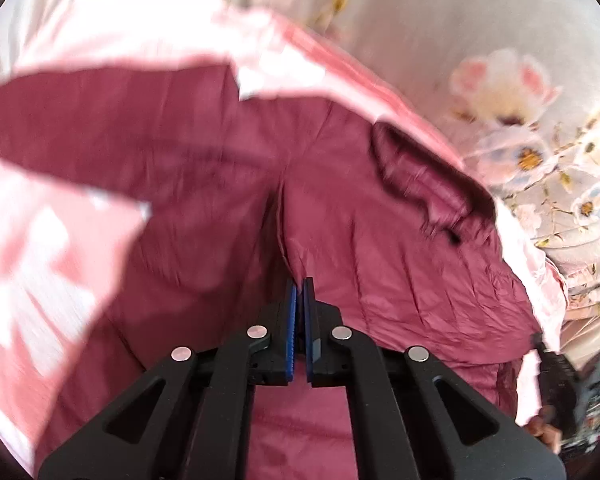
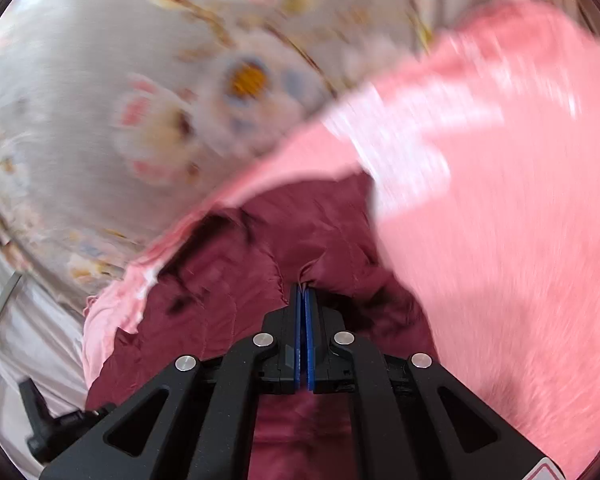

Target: Fold large clothes

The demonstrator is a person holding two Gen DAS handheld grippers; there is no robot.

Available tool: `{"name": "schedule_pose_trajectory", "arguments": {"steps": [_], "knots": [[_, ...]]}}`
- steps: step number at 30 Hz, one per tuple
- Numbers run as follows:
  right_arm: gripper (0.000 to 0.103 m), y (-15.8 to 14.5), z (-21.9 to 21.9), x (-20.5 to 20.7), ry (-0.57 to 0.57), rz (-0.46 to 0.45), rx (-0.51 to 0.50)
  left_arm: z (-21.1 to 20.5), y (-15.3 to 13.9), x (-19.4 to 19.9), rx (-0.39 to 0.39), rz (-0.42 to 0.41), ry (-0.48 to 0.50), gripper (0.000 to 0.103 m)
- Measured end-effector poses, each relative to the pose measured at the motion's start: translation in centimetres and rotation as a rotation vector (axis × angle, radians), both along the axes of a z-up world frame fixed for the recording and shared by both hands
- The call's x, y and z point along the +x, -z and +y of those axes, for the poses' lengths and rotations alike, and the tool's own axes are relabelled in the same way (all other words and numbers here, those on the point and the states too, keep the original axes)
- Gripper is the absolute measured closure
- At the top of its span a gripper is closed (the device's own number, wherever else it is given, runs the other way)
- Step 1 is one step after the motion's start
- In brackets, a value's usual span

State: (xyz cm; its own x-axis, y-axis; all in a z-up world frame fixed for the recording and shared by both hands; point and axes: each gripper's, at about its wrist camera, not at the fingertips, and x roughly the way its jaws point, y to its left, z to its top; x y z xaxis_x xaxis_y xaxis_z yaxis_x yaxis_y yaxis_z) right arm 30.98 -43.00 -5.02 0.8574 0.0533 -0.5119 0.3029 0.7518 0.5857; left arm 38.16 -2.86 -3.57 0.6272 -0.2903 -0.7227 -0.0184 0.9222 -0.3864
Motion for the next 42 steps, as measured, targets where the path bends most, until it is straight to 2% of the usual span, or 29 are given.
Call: {"name": "schedule_pose_trajectory", "arguments": {"steps": [1, 3, 6, 9, 13, 14, 16, 19, 21, 24, 28, 30, 37, 42], "knots": [[0.101, -0.5, 0.4, -0.2, -0.001, -0.007, -0.046, -0.2, -0.7, -0.3, 0.03, -0.036, 0.0, 0.101], [0.101, 0.0, 0.8, 0.3, -0.009, 0.042, -0.099, -0.8, -0.3, -0.2, 0.087, -0.046, 0.011, 0.102], [0.101, 2.5, 0.4, 1.1, -0.009, 0.139, -0.076, -1.4, 2.3, 0.5, 0.148, 0.006, 0.025, 0.102], [0.101, 4.6, 0.0, 1.7, -0.011, 0.215, -0.045, -2.1, 4.8, 0.6, 0.175, 0.045, 0.03, 0.102], [0.1, 5.5, 0.0, 2.1, -0.031, 0.276, -0.05, -2.8, 5.3, 0.6, 0.204, 0.03, 0.026, 0.102], [0.098, 5.3, 0.0, 1.9, -0.022, 0.282, -0.063, -2.9, 5.4, 0.5, 0.217, 0.024, 0.027, 0.101], [0.087, 4.2, 0.5, 0.7, 0.026, 0.271, -0.089, -3.1, 5.5, 0.3, 0.229, 0.009, 0.025, 0.101], [0.087, 1.4, 2.5, -2.1, 0.062, 0.16, -0.157, -3.2, 5.6, -0.1, 0.233, -0.007, 0.023, 0.101], [0.089, -0.3, 5.7, -2.3, -0.035, 0.11, -0.207, -3.2, 5.6, 0.0, 0.236, -0.014, 0.02, 0.101], [0.097, -1.3, 10.4, -0.6, -0.192, 0.101, -0.251, -3.3, 5.6, -0.2, 0.243, -0.023, 0.016, 0.101], [0.1, -0.4, 15.1, 2.6, -0.282, 0.132, -0.279, -3.1, 5.6, -0.4, 0.233, -0.027, 0.013, 0.1], [0.1, 0.4, 16.1, 3.8, -0.298, 0.159, -0.279, -3.1, 5.6, -0.4, 0.232, -0.03, 0.012, 0.1], [0.102, 4.4, 17.5, 5.9, -0.318, 0.296, -0.269, -3.2, 5.6, -0.4, 0.234, -0.034, 0.011, 0.1], [0.103, 4.8, 18.3, 6.0, -0.315, 0.316, -0.309, -3.1, 5.6, -0.4, 0.234, -0.036, 0.011, 0.1]]}}
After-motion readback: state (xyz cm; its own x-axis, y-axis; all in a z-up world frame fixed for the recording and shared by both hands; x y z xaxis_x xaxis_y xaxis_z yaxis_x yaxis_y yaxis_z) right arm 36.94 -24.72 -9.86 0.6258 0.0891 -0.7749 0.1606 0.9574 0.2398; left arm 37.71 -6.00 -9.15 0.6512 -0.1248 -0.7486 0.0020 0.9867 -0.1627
